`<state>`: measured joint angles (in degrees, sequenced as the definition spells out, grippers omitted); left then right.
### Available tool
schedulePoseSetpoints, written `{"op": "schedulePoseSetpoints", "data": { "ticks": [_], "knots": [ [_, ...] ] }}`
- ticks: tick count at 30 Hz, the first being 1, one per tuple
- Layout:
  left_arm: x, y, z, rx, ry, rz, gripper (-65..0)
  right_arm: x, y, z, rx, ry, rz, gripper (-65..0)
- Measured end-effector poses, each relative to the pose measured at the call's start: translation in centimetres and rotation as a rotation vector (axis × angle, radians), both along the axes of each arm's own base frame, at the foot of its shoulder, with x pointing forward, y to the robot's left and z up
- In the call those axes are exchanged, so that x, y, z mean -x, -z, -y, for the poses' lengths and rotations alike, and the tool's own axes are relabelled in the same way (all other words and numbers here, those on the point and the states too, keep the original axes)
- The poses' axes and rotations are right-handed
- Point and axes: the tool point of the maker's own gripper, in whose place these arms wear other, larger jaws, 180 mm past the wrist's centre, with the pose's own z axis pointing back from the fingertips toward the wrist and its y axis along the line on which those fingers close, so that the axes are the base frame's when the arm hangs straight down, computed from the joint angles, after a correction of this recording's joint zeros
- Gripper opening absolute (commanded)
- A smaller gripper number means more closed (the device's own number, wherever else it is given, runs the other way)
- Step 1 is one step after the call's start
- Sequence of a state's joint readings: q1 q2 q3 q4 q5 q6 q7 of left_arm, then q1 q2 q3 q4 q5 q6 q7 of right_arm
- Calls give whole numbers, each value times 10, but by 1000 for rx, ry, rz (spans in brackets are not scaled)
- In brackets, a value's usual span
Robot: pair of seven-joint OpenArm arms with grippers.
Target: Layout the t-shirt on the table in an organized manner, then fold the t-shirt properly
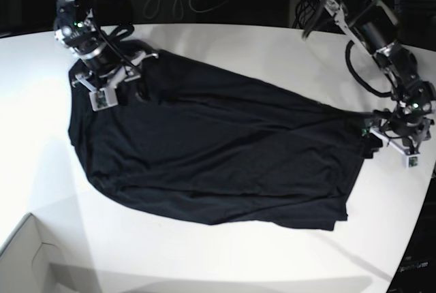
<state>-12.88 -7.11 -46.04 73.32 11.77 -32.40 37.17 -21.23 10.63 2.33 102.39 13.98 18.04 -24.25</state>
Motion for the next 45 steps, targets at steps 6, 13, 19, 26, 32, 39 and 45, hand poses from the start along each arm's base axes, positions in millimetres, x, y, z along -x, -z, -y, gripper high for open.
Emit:
{"op": "schedulePoseSetpoints", "data": {
  "ticks": [6, 13, 19, 26, 32, 39, 45],
  "knots": [
    [31, 31, 17, 125, -3, -19, -138, 19, 0, 15, 13, 39, -15, -332],
    [24, 41, 26, 193, -6, 3, -138, 35, 9, 23, 28, 55, -61, -329],
    [-2, 41, 47, 219, 59, 90, -138, 39, 9, 38, 43, 93, -60, -327],
    [-10, 43, 65, 232, 102, 102, -152, 49, 7, 74, 90, 173, -66, -283],
    [-10, 44, 65, 238, 100, 98, -434, 76, 21, 73, 96, 160, -141, -281],
    [-16, 44, 67, 260, 102, 93, -642, 93, 25, 50, 62, 21, -170, -281],
    [-7, 39, 43, 264, 84, 84, -650, 93, 25, 49, 61, 20, -169, -281]
  ]
}}
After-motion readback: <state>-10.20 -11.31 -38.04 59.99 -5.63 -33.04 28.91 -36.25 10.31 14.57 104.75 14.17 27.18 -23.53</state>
